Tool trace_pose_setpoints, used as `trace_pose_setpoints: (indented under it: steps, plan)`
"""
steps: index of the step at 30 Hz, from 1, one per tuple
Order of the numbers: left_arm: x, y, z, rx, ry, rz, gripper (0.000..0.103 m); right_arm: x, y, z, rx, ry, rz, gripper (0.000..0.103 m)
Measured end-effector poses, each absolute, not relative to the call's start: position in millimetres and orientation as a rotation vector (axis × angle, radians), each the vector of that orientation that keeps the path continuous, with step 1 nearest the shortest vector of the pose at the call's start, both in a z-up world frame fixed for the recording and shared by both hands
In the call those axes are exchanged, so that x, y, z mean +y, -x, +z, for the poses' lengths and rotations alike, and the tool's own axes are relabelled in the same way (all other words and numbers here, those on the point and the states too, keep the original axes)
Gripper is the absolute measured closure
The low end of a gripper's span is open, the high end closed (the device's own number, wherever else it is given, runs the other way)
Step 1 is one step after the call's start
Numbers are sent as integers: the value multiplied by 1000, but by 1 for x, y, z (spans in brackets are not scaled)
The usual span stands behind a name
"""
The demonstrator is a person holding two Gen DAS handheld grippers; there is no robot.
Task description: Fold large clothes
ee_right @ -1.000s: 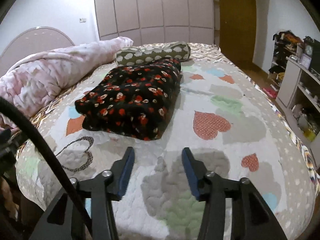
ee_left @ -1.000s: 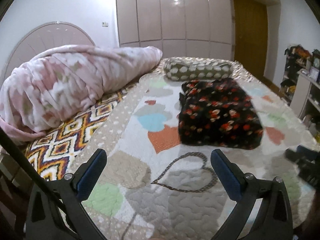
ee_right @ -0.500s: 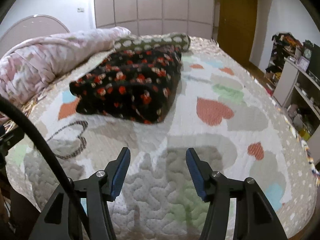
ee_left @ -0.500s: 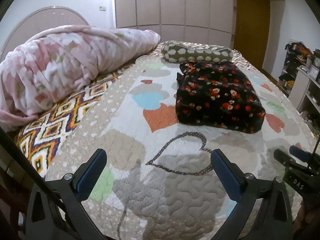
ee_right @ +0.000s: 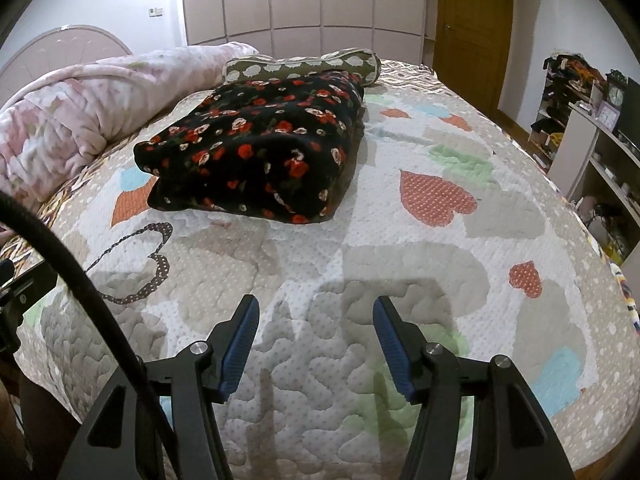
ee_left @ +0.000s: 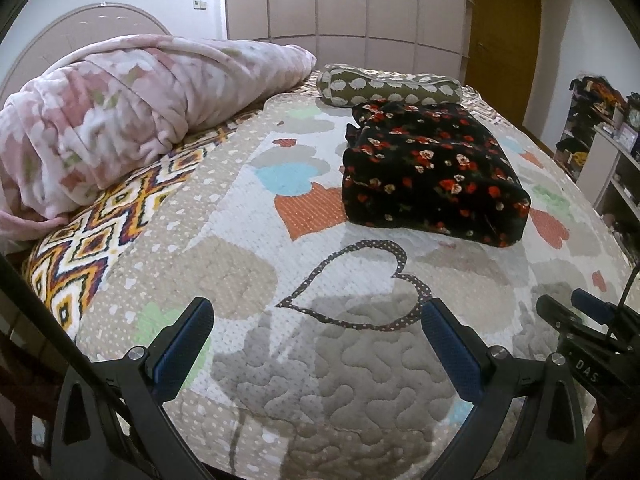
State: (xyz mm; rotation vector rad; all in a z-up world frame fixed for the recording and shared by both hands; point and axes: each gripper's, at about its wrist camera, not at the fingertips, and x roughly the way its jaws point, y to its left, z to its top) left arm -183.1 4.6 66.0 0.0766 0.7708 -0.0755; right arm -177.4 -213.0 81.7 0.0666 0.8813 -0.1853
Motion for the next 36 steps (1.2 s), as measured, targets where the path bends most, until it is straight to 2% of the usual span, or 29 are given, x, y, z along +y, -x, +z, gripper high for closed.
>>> trace_pose_setpoints:
  steps: [36]
  plan:
    - [-7,185,52,816,-123,-99,0,-205,177,78,876,-50,-183,37]
